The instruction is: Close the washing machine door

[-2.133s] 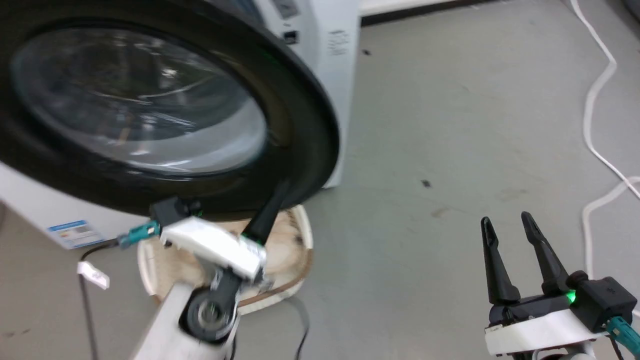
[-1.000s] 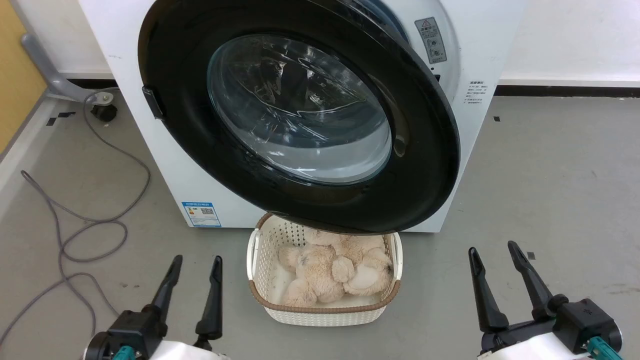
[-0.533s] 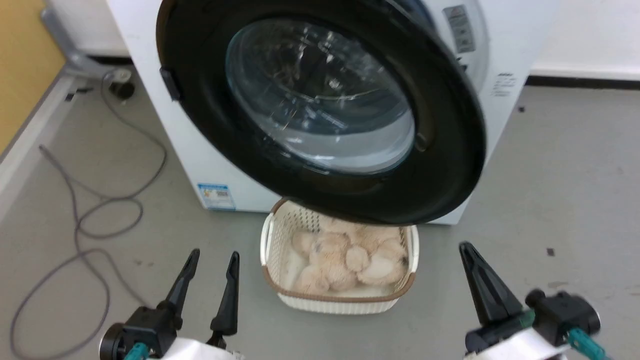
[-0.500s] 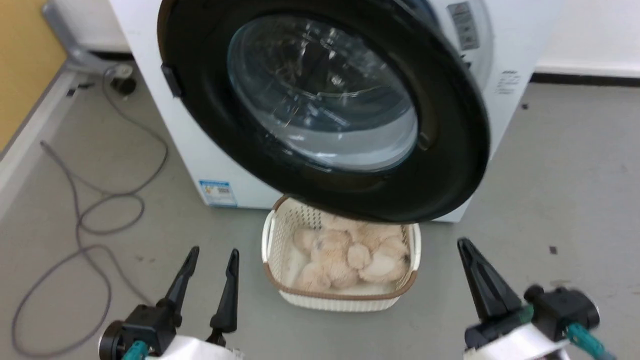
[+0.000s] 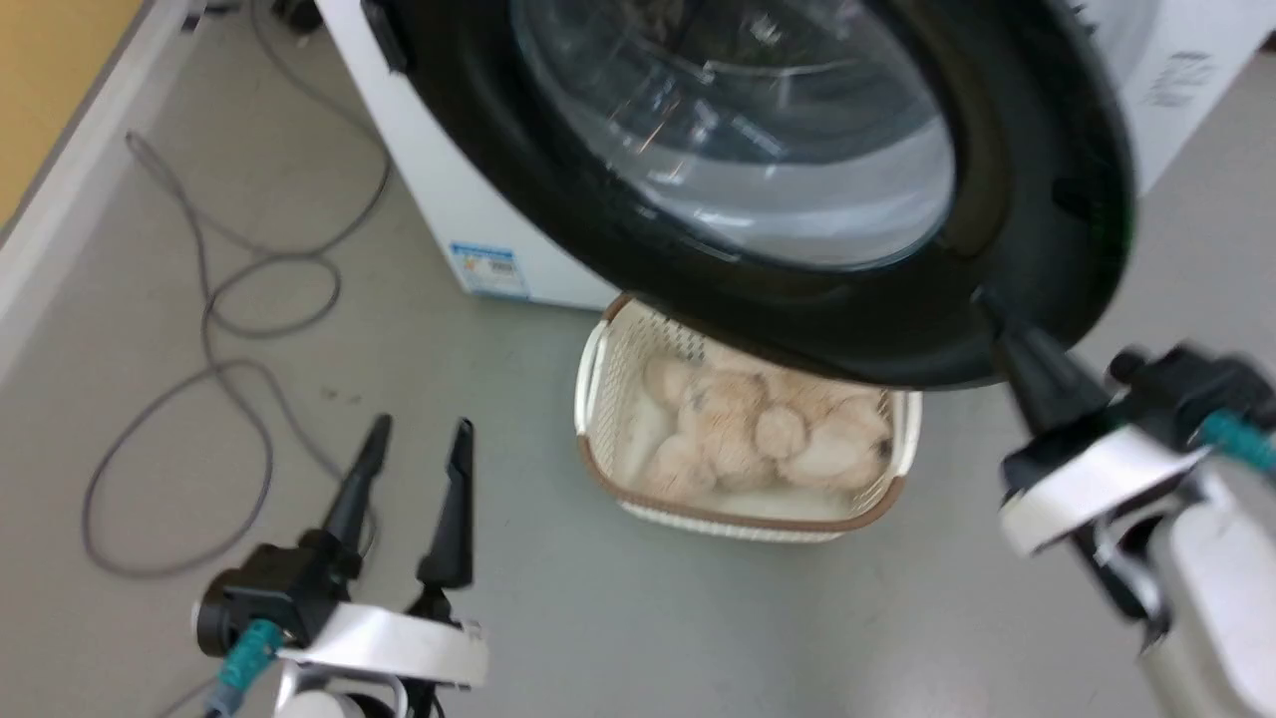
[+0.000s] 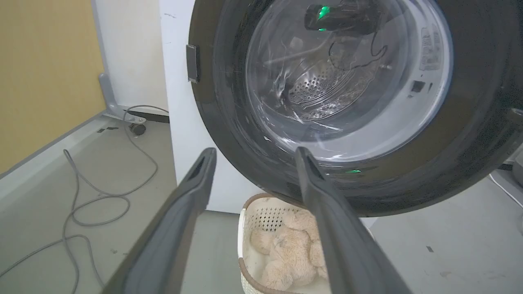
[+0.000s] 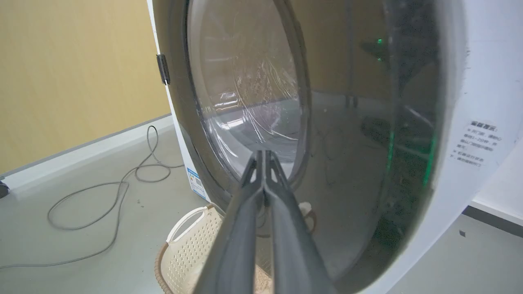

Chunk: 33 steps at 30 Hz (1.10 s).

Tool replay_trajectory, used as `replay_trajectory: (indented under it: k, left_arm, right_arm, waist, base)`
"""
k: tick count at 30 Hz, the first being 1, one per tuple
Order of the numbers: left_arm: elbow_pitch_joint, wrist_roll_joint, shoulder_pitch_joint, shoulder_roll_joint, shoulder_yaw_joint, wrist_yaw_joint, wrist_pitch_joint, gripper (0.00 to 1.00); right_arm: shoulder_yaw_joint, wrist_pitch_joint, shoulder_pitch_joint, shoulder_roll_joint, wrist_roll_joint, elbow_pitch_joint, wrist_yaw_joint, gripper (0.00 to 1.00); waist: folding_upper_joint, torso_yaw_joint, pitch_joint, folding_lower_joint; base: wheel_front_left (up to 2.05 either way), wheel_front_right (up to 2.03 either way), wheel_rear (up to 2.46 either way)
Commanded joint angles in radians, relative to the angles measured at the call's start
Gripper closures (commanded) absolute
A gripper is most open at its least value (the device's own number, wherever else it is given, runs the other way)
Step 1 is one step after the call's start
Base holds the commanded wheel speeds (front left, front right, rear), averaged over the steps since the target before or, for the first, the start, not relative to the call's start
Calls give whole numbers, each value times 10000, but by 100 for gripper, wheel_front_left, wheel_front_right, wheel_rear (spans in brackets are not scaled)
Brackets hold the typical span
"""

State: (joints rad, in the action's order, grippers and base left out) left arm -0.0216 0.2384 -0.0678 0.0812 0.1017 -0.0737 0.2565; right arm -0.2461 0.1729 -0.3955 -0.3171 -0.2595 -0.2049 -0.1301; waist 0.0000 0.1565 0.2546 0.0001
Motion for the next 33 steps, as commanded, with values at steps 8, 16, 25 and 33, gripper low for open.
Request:
replay_trajectory:
  k: [8, 16, 25, 33]
  left_arm:
    - [120, -192, -669, -133, -289, -232, 53, 0]
    - [199, -216, -960, -254, -241, -360, 53, 0]
    - [94, -178, -1205, -300, -132, -435, 53, 0]
    - [32, -54, -1216, -307, -61, -388, 53, 0]
  right_arm:
    - [132, -400, -1661, -1010, -566, -765, -6, 100]
    - [687, -783, -3127, -1509, -1036, -1750, -6, 100]
    - [1359, -1398, -4810, -1626, -1374, -3237, -6, 100]
    - [1730, -1211, -5541, -1653, -1212, -4136, -6, 100]
  waist:
    - [0, 559, 1060, -1]
    - [0, 813, 1673, -1]
    - [0, 1066, 1977, -1]
    - [0, 1185, 1921, -1]
  base:
    - [0, 0, 0]
    - [0, 0, 0]
    - [0, 0, 0]
    - [0, 0, 0]
